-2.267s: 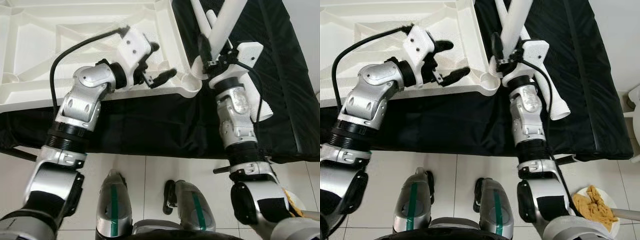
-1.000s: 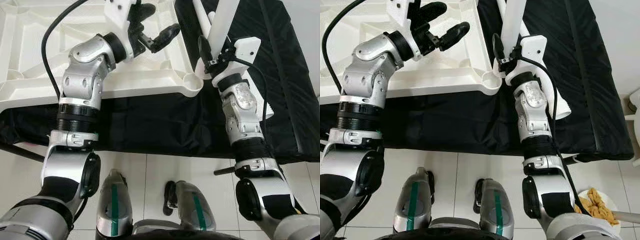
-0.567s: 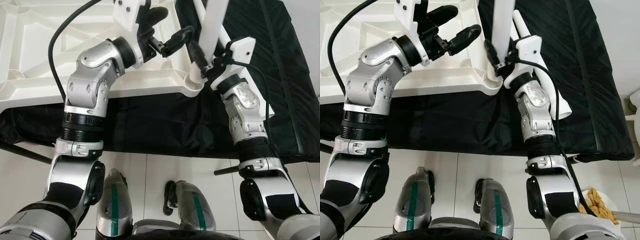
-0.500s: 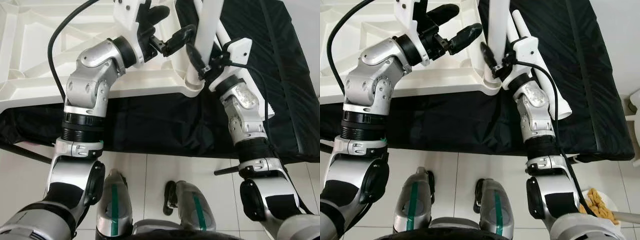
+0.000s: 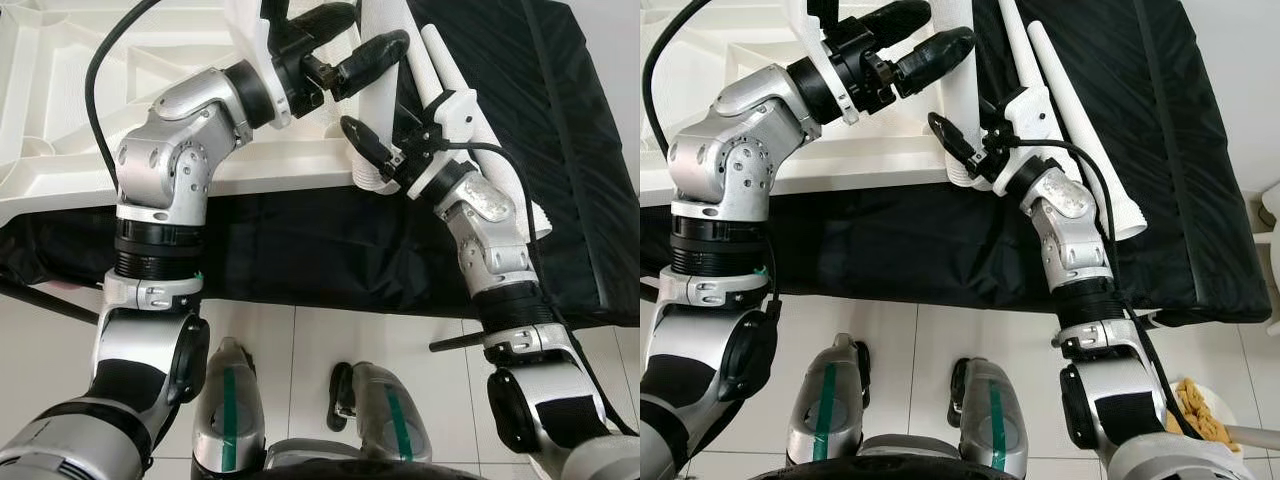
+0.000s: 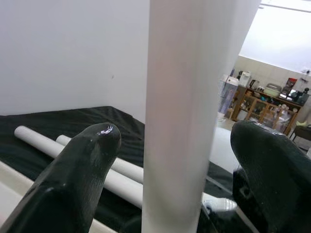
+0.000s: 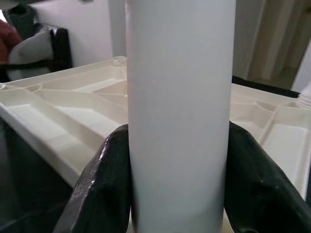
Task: Building children table
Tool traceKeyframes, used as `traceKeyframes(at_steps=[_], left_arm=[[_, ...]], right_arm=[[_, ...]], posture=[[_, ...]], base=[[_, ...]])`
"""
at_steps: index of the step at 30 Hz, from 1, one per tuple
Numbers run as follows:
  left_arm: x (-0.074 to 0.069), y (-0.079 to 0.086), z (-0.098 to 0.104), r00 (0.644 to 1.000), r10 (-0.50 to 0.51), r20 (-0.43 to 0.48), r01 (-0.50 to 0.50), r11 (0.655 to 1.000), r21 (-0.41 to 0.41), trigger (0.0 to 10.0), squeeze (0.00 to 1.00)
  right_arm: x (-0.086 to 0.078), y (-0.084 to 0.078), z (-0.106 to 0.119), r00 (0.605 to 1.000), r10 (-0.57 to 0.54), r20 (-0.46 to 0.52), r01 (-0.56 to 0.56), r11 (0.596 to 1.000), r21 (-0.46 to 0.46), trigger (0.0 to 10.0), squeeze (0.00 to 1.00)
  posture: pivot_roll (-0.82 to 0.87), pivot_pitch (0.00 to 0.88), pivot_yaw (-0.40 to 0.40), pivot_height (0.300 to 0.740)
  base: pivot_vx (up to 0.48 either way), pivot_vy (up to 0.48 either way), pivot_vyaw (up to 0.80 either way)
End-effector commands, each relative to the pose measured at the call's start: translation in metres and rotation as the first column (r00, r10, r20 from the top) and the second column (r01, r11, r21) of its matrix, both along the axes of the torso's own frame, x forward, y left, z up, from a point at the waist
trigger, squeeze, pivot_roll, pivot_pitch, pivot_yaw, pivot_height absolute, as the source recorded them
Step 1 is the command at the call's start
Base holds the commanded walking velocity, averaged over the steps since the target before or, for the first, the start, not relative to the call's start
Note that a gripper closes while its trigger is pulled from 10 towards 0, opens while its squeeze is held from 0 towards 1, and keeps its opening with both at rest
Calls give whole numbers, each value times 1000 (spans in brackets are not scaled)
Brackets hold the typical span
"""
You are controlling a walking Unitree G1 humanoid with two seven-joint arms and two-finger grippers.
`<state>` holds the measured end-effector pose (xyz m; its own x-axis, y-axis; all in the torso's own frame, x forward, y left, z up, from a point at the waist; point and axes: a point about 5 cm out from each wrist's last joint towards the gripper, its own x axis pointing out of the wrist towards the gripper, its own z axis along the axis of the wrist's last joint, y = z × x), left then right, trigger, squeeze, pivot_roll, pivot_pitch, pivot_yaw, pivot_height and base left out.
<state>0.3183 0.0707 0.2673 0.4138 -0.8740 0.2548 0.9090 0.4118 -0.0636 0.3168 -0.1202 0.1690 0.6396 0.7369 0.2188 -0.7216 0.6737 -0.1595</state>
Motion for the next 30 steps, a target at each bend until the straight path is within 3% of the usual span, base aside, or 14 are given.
traceKeyframes(at_steps=[1, 17, 18, 19, 30], left_arm=[[-5, -5, 6, 995, -100, 28, 100, 995, 6, 10000, 0], [-5, -6, 10, 991, -130, -13, 130, 991, 9, 10000, 0], [-5, -6, 10, 991, -132, -13, 132, 991, 9, 2902, 0], [-5, -6, 10, 991, -134, -15, 134, 991, 8, 78, 0], [-10, -5, 14, 985, -171, 6, 171, 985, -14, 0, 0]], right_arm=[[-2, -1, 0, 1000, 19, -7, -19, 1000, -9, 10000, 0], [-10, 3, -7, 995, 99, -33, -101, 991, -88, 10000, 0], [-10, 2, -8, 994, 99, -34, -102, 991, -91, 10000, 0], [-10, 2, -8, 994, 100, -36, -103, 990, -93, 10000, 0], [-11, 1, -8, 993, 110, -42, -114, 988, -105, 10000, 0]], posture=[[89, 37, -63, 740], [84, 26, -63, 740], [84, 24, -64, 740], [83, 22, -65, 740], [79, 13, -67, 740]], base=[[0, 0, 0], [0, 0, 0], [0, 0, 0], [0, 0, 0], [0, 0, 0]])
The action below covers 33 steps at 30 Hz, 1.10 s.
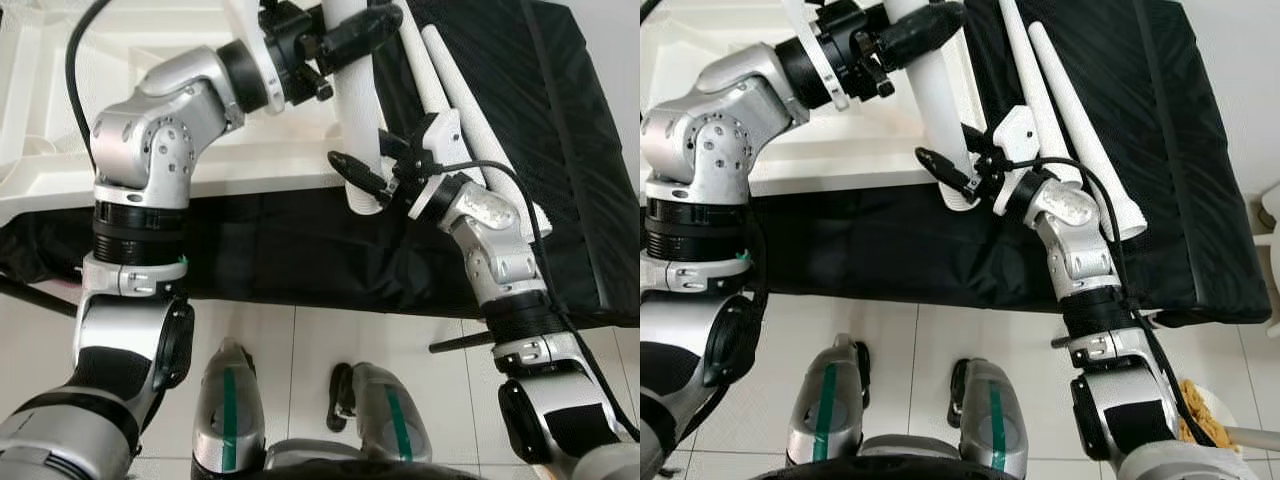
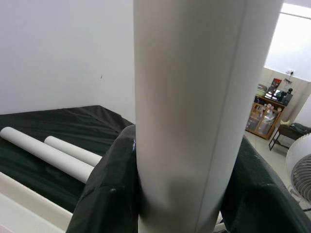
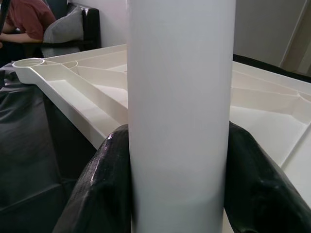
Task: Building children table
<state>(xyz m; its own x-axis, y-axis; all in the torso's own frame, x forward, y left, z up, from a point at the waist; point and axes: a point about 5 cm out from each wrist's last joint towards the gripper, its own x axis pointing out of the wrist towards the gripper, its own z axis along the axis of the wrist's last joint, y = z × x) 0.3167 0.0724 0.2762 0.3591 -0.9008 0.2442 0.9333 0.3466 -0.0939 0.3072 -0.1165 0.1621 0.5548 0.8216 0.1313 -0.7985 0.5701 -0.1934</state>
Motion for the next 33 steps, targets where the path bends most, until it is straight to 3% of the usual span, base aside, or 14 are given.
traceKeyframes(at_steps=[1, 5, 6, 7, 8, 9, 16, 17, 18, 33], left_arm=[[-8, -7, 5, 994, -101, 37, 101, 995, -13, 0, 0], [-10, -7, 6, 994, -102, 47, 103, 995, -11, 0, 0], [-10, -9, 6, 994, -96, 55, 95, 995, 12, 9569, 0], [-10, -9, 6, 994, -96, 55, 95, 995, 12, 9569, 0], [-10, -10, 5, 994, -91, 60, 89, 996, 23, 10000, 0], [-10, -10, 6, 995, -79, 65, 77, 997, 30, 10000, 0], [-5, -10, 9, 998, -15, 56, 14, 999, 32, 10000, 0], [-1, -9, 10, 998, 25, 51, -27, 999, 35, 10000, 0], [2, -9, 11, 996, 63, 56, -66, 997, 35, 10000, 0], [1, -7, 39, 965, 209, 157, -208, 978, -21, 10000, 0]], right_arm=[[-1, -3, -2, 1000, -3, -6, 3, 1000, -18, 10000, 0], [0, -3, 0, 1000, -7, -2, 7, 1000, -19, 10000, 0], [0, -4, 0, 1000, -10, -9, 10, 1000, -16, 10000, 0], [0, -4, 0, 1000, -10, -9, 10, 1000, -16, 10000, 0], [1, -4, 1, 1000, -15, -14, 14, 1000, -14, 10000, 286], [2, -4, 1, 1000, -20, -20, 20, 1000, -8, 10000, 1000], [4, -4, 5, 999, -50, -15, 50, 999, 4, 10000, 1000], [6, -1, 7, 997, -75, -16, 75, 997, 6, 10000, 267], [9, 2, 8, 994, -104, -20, 104, 995, 4, 10000, 0], [20, 29, 23, 940, -337, -51, 339, 940, 37, 10000, 0]], posture=[[79, 13, -67, 740], [77, 7, -69, 740], [77, 8, -70, 740], [77, 8, -70, 740], [77, 8, -70, 740], [78, 11, -72, 740], [81, 18, -76, 740], [80, 21, -77, 740], [80, 22, -78, 740], [90, 42, -82, 740]], base=[[0, 0, 0], [0, 0, 0], [0, 0, 0], [0, 0, 0], [0, 0, 0], [0, 0, 0], [0, 0, 0], [0, 0, 0], [0, 0, 0], [0, 0, 0]])
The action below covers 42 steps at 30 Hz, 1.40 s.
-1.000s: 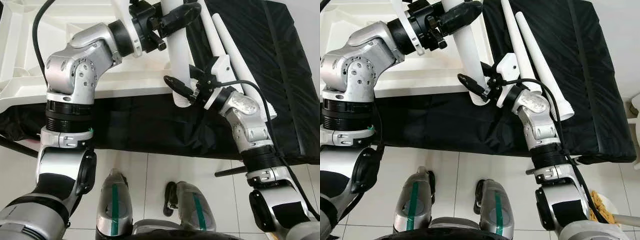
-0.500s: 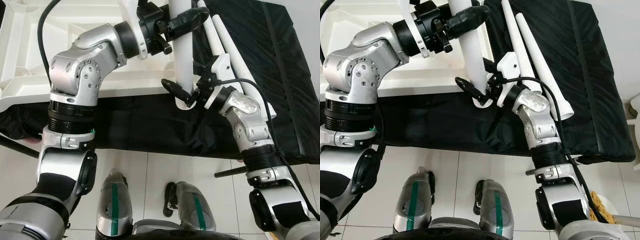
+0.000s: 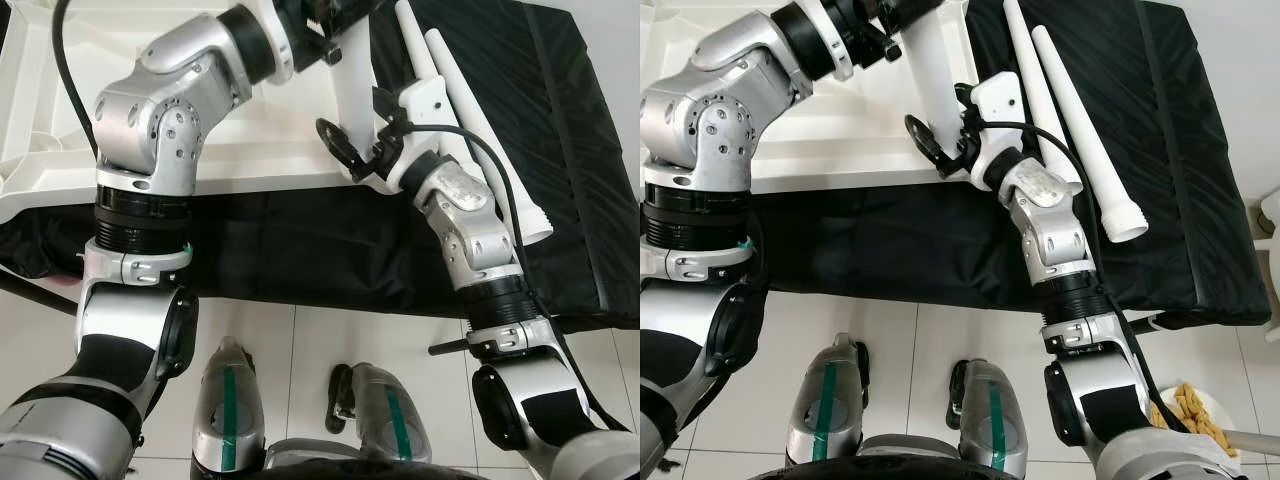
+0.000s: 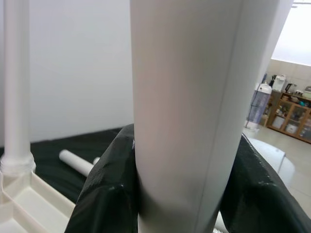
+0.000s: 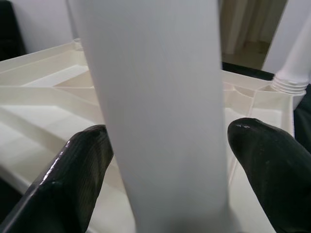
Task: Building children table
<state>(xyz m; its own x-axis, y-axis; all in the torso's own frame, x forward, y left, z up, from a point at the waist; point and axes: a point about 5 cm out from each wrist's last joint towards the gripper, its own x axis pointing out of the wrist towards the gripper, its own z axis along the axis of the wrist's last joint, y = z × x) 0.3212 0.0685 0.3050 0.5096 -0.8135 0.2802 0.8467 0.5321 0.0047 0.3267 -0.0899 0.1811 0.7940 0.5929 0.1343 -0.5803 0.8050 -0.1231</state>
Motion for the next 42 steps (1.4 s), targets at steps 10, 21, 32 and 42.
traceKeyframes(at_steps=[10, 21, 32, 42], left_arm=[[-5, -6, 15, 997, 17, 74, -16, 1000, -14, 10000, 0], [-5, -8, 16, 997, 19, 81, -18, 1000, -17, 10000, 0], [-5, -8, 16, 996, 21, 81, -20, 1000, -14, 10000, 0], [-7, -9, 16, 996, 13, 85, -12, 1000, -12, 10000, 0]], right_arm=[[4, 13, 19, 993, -104, 54, 105, 994, -18, 10000, 0], [6, 12, 27, 981, -176, 86, 181, 982, -60, 9922, 0], [4, 12, 31, 981, -175, 89, 181, 981, -67, 3725, 0], [3, 13, 31, 981, -177, 74, 181, 982, -54, 667, 0]], posture=[[91, 41, -79, 740], [87, 41, -80, 740], [86, 45, -80, 740], [90, 49, -77, 740]], base=[[0, 0, 0], [0, 0, 0], [0, 0, 0], [0, 0, 0]])
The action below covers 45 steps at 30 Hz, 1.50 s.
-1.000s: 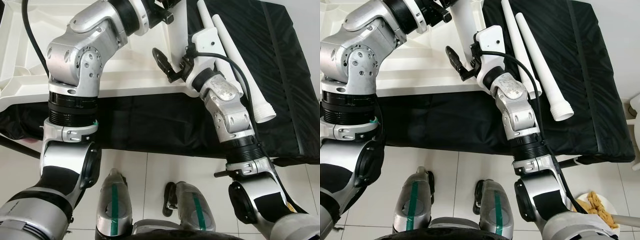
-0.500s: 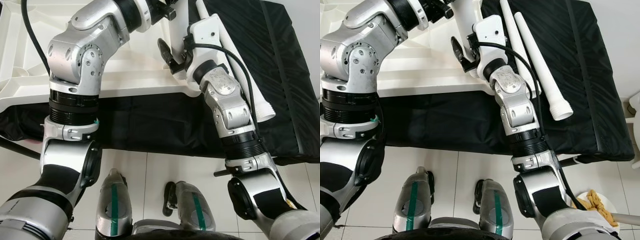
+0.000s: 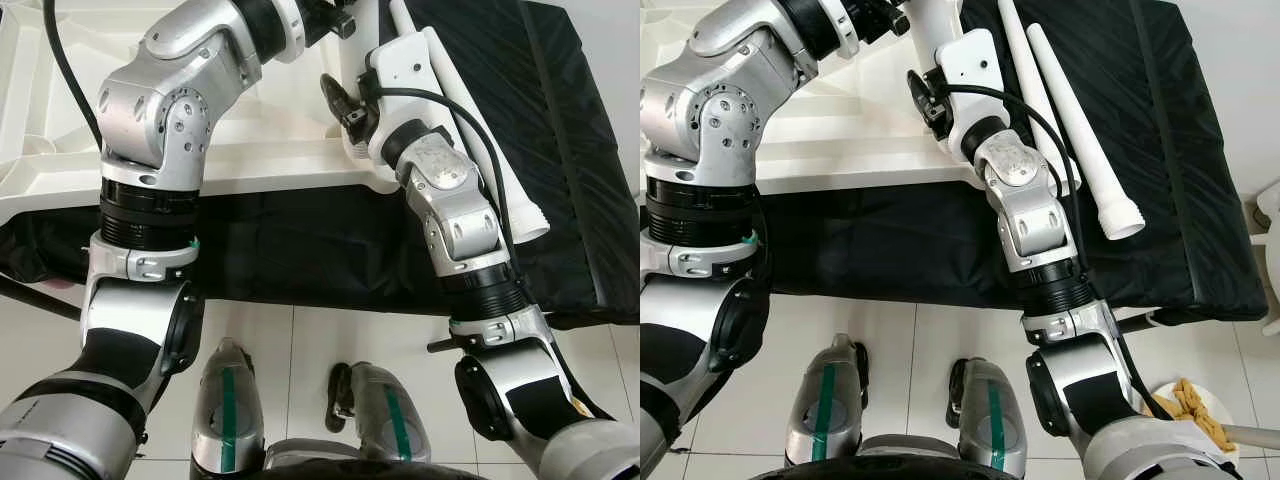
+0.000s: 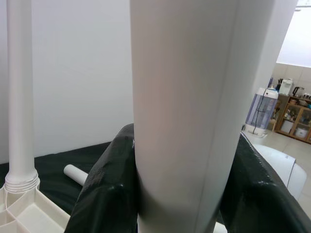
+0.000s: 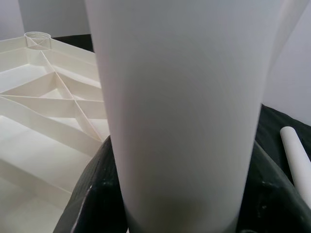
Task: Building children table
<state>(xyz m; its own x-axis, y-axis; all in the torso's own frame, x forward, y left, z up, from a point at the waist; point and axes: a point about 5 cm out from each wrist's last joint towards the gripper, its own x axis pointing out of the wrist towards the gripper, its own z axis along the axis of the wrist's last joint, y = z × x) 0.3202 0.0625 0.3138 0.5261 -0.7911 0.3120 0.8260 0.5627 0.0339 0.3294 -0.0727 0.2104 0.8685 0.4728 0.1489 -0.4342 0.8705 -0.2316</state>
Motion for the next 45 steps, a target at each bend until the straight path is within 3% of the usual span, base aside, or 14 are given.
traceKeyframes(at_steps=[1, 5, 6, 17, 23, 24, 25, 26, 27, 30, 33, 36, 41, 45], left_arm=[[-7, -4, 7, 998, -43, 36, 43, 999, -5, 10000, 0], [-8, -5, 6, 998, -58, 31, 58, 998, -10, 10000, 0], [-10, -5, 6, 997, -77, 28, 78, 997, -19, 10000, 1000], [-10, 1, 10, 998, -57, 23, 59, 994, -88, 10000, 1000], [3, 15, 5, 995, 100, -14, -101, 988, -120, 10000, 1000], [4, 17, 1, 992, 128, -17, -129, 986, -109, 10000, 918], [5, 19, -3, 989, 144, -30, -146, 985, -95, 10000, 545], [5, 19, -3, 989, 144, -30, -146, 985, -95, 10000, 545], [7, 20, -10, 986, 162, -46, -165, 983, -76, 10000, 0], [8, 21, -18, 981, 185, -57, -187, 981, -46, 10000, 0], [11, 20, -46, 967, 235, -95, -231, 972, 53, 10000, 0], [12, 19, -55, 960, 260, -106, -253, 965, 74, 10000, 0], [10, 13, -66, 956, 271, -113, -260, 960, 104, 10000, 0], [4, 3, -86, 960, 263, -96, -242, 952, 188, 10000, 0]], right_arm=[[1, -5, 2, 999, -31, 7, 31, 999, 18, 10000, 0], [1, -5, 1, 999, -38, 13, 38, 999, 13, 10000, 0], [2, -6, 0, 999, -39, 1, 39, 999, 26, 10000, 0], [11, -25, -2, 987, -159, -13, 160, 984, 74, 10000, 0], [15, -45, -6, 973, -226, -44, 230, 957, 177, 10000, 0], [14, -50, -5, 972, -233, -33, 235, 953, 189, 10000, 0], [14, -52, -4, 973, -230, -20, 229, 952, 203, 10000, 0], [14, -52, -4, 973, -230, -20, 229, 952, 203, 10000, 0], [12, -55, -2, 975, -224, -5, 220, 952, 214, 10000, 0], [11, -56, 1, 979, -205, 9, 197, 950, 243, 10000, 0], [4, -58, 9, 987, -145, 63, 119, 944, 309, 10000, 0], [2, -58, 11, 988, -132, 79, 99, 939, 330, 10000, 0], [0, -57, 13, 989, -106, 100, 66, 939, 338, 10000, 0], [-1, -55, 13, 989, -83, 119, 39, 943, 331, 10000, 0]], posture=[[90, 49, -77, 740], [91, 47, -76, 740], [92, 44, -76, 740], [96, 28, -80, 740], [95, 21, -83, 740], [93, 21, -83, 740], [90, 20, -84, 740], [90, 20, -84, 740], [89, 20, -84, 740], [87, 21, -84, 740], [85, 23, -85, 740], [86, 25, -86, 740], [85, 28, -88, 740], [86, 34, -92, 740]], base=[[0, 0, 0], [0, 0, 0], [0, 0, 0], [0, 0, 0], [0, 0, 0], [0, 0, 0], [0, 0, 0], [0, 0, 0], [0, 0, 0], [0, 0, 0], [0, 0, 0], [0, 0, 0], [0, 0, 0], [0, 0, 0]])
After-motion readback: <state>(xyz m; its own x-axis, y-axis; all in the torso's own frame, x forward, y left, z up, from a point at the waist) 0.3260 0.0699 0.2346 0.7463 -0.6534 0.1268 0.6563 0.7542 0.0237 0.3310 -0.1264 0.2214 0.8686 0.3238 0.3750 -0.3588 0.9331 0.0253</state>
